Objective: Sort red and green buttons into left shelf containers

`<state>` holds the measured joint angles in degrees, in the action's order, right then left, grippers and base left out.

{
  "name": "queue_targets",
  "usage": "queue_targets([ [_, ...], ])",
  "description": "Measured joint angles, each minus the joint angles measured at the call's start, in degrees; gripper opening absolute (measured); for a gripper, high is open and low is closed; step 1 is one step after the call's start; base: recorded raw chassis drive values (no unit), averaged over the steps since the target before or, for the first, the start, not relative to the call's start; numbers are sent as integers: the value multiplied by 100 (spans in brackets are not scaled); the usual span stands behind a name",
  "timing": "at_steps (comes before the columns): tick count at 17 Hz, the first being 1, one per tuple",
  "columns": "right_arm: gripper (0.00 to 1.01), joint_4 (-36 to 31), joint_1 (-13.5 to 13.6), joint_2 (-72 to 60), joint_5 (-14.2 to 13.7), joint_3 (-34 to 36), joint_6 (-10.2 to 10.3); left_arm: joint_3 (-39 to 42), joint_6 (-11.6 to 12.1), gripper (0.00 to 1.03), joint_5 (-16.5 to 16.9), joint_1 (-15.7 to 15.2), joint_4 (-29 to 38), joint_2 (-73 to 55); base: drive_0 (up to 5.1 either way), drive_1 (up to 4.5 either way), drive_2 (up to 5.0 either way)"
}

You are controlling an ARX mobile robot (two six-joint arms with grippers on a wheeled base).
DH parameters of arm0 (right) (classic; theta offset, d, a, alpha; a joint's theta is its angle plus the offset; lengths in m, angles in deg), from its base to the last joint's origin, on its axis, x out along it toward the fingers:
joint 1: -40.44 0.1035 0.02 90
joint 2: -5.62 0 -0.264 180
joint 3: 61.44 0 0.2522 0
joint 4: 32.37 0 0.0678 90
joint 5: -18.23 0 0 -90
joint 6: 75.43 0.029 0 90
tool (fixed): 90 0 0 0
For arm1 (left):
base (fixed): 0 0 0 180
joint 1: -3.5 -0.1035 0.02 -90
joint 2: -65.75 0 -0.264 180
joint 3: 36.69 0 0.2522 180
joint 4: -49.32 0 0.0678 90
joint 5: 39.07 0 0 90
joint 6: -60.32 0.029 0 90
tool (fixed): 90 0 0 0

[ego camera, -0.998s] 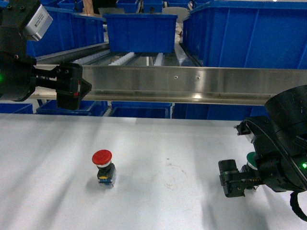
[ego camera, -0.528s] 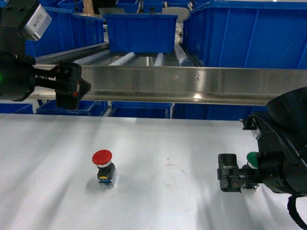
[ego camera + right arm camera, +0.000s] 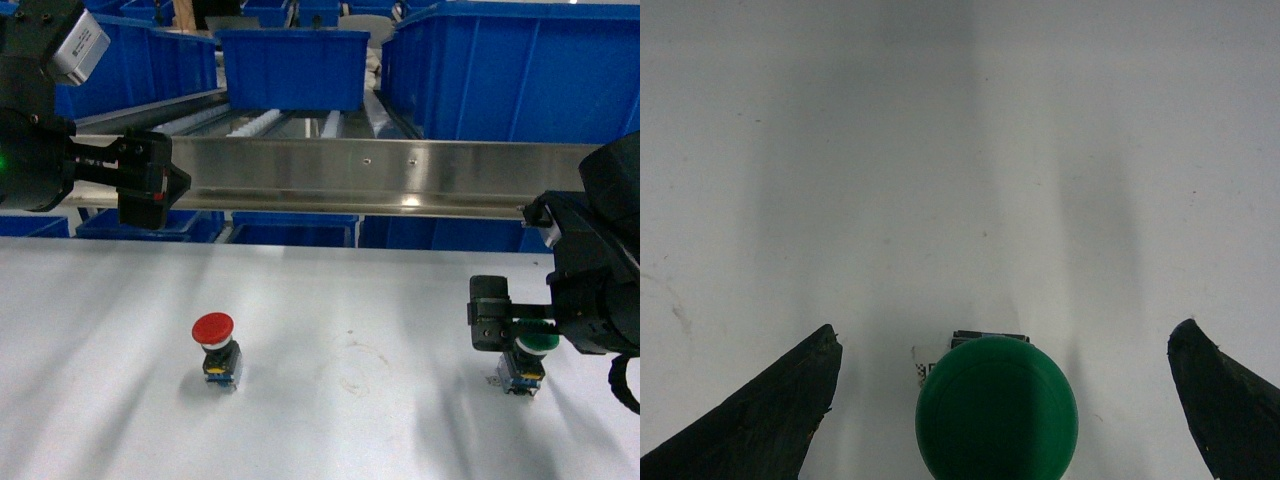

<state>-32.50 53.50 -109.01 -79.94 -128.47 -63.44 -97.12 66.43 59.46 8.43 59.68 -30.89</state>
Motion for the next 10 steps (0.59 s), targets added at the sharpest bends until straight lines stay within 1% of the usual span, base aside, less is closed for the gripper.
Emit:
queue_targets([
  [3, 98, -26, -2, -2, 17, -4, -13, 0, 0, 98, 2, 0, 0, 0, 0, 0, 0],
  [4, 98, 129, -20, -13, 129, -79, -61, 0, 0, 98, 2, 0, 0, 0, 0, 0, 0],
  [5, 98, 120, -48, -94, 186, -229, -133, 0, 0, 98, 2, 0, 0, 0, 0, 0, 0],
  [6, 98, 247, -77, -173, 249, -450, -227, 0, 0, 98, 0, 0, 0, 0, 0, 0, 0],
  [7, 98, 330, -81, -232, 262, -533, -267, 0, 0, 98, 0, 0, 0, -2, 0, 0, 0],
  [8, 98, 575, -81, -343, 260, -570, -313, 0, 0, 98, 0, 0, 0, 0, 0, 0, 0],
  [9, 98, 629, -70, -389, 221, -531, -332, 0, 0, 98, 2, 0, 2, 0, 0, 0, 0],
  [10, 98, 490, -9, -337, 262, -275, -328, 0, 0, 98, 0, 0, 0, 0, 0, 0, 0],
])
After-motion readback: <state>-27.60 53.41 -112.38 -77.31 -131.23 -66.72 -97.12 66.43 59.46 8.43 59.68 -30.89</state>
